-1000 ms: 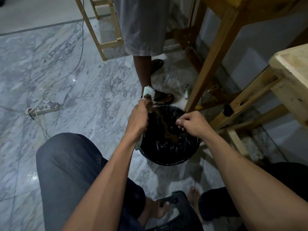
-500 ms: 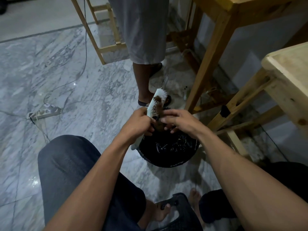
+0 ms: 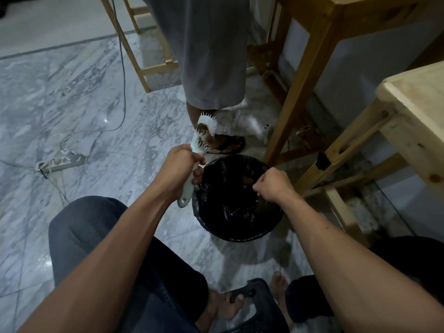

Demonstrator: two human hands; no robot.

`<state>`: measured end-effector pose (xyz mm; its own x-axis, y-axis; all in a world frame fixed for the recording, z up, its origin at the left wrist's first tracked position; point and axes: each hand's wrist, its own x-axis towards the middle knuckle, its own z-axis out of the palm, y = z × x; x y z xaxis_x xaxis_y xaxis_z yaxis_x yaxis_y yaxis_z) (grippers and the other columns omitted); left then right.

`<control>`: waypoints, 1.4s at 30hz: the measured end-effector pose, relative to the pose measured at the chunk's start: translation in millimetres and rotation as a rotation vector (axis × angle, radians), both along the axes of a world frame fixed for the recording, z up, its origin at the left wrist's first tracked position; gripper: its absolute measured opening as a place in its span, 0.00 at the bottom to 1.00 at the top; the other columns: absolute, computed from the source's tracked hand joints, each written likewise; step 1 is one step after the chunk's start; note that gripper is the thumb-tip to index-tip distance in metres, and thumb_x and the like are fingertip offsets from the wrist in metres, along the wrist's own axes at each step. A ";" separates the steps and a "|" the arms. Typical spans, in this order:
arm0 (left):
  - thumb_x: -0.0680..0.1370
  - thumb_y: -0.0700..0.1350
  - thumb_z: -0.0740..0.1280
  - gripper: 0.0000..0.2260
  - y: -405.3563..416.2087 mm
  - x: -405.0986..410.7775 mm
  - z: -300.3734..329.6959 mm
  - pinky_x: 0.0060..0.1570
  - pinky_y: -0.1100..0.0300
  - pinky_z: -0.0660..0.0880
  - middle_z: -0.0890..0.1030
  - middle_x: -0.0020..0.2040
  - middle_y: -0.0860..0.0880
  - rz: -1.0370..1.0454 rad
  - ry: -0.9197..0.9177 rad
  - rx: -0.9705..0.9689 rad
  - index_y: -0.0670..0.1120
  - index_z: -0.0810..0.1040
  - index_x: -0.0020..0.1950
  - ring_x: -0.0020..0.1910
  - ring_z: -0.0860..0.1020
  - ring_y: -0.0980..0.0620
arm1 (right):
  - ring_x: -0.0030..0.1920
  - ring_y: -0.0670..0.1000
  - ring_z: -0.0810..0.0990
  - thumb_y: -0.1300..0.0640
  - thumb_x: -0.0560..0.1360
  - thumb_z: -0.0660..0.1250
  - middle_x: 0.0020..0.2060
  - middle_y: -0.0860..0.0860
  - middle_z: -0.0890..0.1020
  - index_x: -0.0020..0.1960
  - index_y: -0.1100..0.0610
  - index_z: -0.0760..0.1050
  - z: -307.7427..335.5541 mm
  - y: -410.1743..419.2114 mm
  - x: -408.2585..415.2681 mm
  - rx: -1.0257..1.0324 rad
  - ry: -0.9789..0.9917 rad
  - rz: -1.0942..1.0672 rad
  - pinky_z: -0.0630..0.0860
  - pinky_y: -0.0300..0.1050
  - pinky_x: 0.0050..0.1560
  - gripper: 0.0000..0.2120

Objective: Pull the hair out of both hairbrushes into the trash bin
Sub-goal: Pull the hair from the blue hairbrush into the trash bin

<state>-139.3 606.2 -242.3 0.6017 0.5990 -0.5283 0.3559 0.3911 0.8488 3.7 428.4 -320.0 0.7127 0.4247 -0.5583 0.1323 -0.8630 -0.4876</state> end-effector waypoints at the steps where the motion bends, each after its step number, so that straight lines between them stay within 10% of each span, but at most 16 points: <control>1: 0.80 0.32 0.60 0.08 -1.0 -0.7 0.7 0.23 0.62 0.60 0.73 0.36 0.43 -0.007 -0.006 -0.004 0.45 0.69 0.52 0.24 0.66 0.51 | 0.51 0.61 0.84 0.58 0.79 0.70 0.50 0.59 0.86 0.48 0.62 0.86 -3.3 1.4 -1.6 -0.038 -0.017 -0.013 0.83 0.53 0.51 0.08; 5: 0.80 0.32 0.60 0.08 -5.6 -4.3 -1.1 0.26 0.60 0.62 0.75 0.38 0.42 -0.078 0.053 0.065 0.42 0.68 0.44 0.26 0.67 0.51 | 0.56 0.60 0.83 0.61 0.80 0.65 0.60 0.59 0.83 0.58 0.59 0.84 8.0 9.6 -7.9 -0.064 0.016 0.051 0.82 0.56 0.59 0.11; 10: 0.72 0.34 0.64 0.08 -10.0 -1.6 -12.0 0.29 0.56 0.65 0.74 0.38 0.41 -0.202 0.153 0.230 0.45 0.74 0.48 0.28 0.69 0.49 | 0.62 0.59 0.81 0.65 0.76 0.66 0.67 0.55 0.76 0.82 0.49 0.61 41.0 26.4 -13.1 0.261 0.307 0.028 0.83 0.55 0.58 0.37; 16: 0.70 0.37 0.65 0.11 -14.3 3.2 -15.1 0.28 0.56 0.67 0.76 0.37 0.45 -0.270 0.191 0.288 0.47 0.77 0.52 0.28 0.72 0.49 | 0.36 0.48 0.82 0.60 0.79 0.72 0.40 0.52 0.88 0.51 0.57 0.85 44.7 38.3 -13.5 0.614 0.516 -0.086 0.78 0.36 0.33 0.03; 26: 0.77 0.40 0.60 0.02 -5.5 -2.7 -17.2 0.40 0.49 0.68 0.74 0.37 0.44 -0.176 0.314 0.399 0.46 0.72 0.46 0.37 0.72 0.44 | 0.32 0.45 0.77 0.62 0.80 0.70 0.31 0.48 0.83 0.43 0.57 0.85 36.5 7.2 1.9 0.810 0.314 -0.311 0.75 0.37 0.36 0.08; 34: 0.78 0.40 0.62 0.08 -26.0 1.8 -11.0 0.35 0.54 0.71 0.80 0.43 0.47 -0.307 0.265 0.458 0.51 0.75 0.54 0.37 0.78 0.47 | 0.57 0.52 0.82 0.56 0.80 0.69 0.59 0.51 0.84 0.70 0.56 0.79 25.7 -0.1 -3.3 0.169 0.155 0.132 0.76 0.44 0.52 0.18; 38: 0.79 0.42 0.63 0.09 -32.2 2.2 -9.4 0.36 0.54 0.71 0.81 0.45 0.48 -0.359 0.269 0.519 0.51 0.75 0.58 0.40 0.79 0.49 | 0.36 0.47 0.82 0.48 0.79 0.72 0.34 0.47 0.84 0.50 0.54 0.88 30.5 4.8 -3.4 0.344 0.043 -0.074 0.75 0.44 0.40 0.11; 42: 0.79 0.44 0.61 0.09 -34.6 5.4 -12.4 0.37 0.52 0.70 0.80 0.47 0.47 -0.443 0.320 0.602 0.50 0.73 0.59 0.45 0.79 0.46 | 0.40 0.47 0.85 0.42 0.73 0.76 0.34 0.45 0.86 0.42 0.49 0.86 35.5 12.0 2.6 0.503 -0.008 -0.144 0.82 0.49 0.47 0.11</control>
<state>-133.9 571.6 -254.7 0.7243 0.5767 -0.3780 0.6313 -0.3342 0.6998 6.3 440.4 -284.5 0.7870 0.5364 -0.3049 0.0345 -0.5316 -0.8463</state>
